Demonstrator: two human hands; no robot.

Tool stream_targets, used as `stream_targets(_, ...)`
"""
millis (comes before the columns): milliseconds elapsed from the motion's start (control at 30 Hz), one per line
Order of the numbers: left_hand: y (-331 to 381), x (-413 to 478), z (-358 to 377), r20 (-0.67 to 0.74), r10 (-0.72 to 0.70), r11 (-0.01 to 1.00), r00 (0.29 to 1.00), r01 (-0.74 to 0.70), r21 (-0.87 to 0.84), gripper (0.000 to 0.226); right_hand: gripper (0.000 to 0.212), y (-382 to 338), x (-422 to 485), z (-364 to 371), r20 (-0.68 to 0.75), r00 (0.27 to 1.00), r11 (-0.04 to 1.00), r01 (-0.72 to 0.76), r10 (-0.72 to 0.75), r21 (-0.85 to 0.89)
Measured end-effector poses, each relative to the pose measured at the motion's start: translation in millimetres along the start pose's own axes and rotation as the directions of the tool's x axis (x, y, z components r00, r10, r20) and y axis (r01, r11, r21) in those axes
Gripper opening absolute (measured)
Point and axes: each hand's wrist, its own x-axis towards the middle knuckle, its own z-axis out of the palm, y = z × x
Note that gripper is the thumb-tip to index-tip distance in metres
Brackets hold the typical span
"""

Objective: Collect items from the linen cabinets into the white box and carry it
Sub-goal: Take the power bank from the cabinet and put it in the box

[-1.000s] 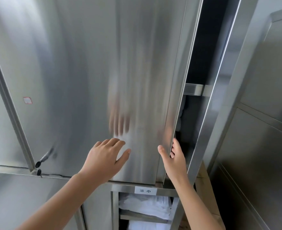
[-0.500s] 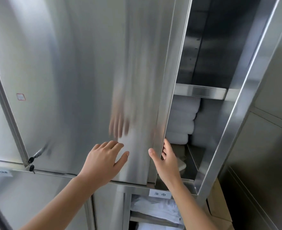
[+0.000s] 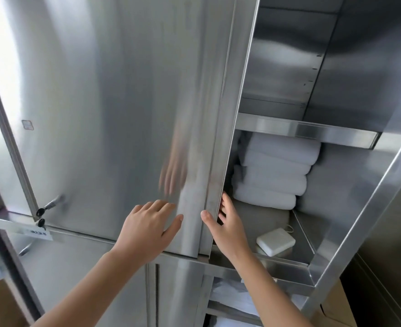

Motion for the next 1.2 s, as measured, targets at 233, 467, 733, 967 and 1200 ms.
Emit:
stream_targets(233,-15.2,0.5,-5.2,-0.012,0.016,1.000,1.000,-0.016,0.004,0.062,0.085,-9.6,4.3,25.8,0.069,0.997,1.000,-0.025,0.025,-0.011)
stream_targets(467,-24.0,0.0,-11.5,-0.030,0.036,0.999,0.999,-0.037,-0.020,0.063,0.085,-17.9,5.2,40.6,0.115,0.993,0.999,-0.043,0.041,0.012)
stream_targets(733,-20.7,4.9,-7.8,-0.019,0.081,0.996,0.997,-0.081,-0.023,0.062,0.077,-7.9,-3.3,20.6,0.101,0.991,0.992,-0.076,0.087,-0.100)
stream_targets(967,37.7,23.5,12.4,0.020,0.183,0.980,0.983,-0.181,-0.080,0.061,0.067,4.2,-28.2,-62.9,-0.044,0.990,0.940,-0.144,0.138,-0.310)
stream_targets(1200,123.9,34.1,30.7,0.037,0.311,0.941,0.950,-0.303,-0.151,0.055,0.077,14.4,-67.4,-148.8,-0.215,0.962,0.902,-0.240,0.170,-0.359)
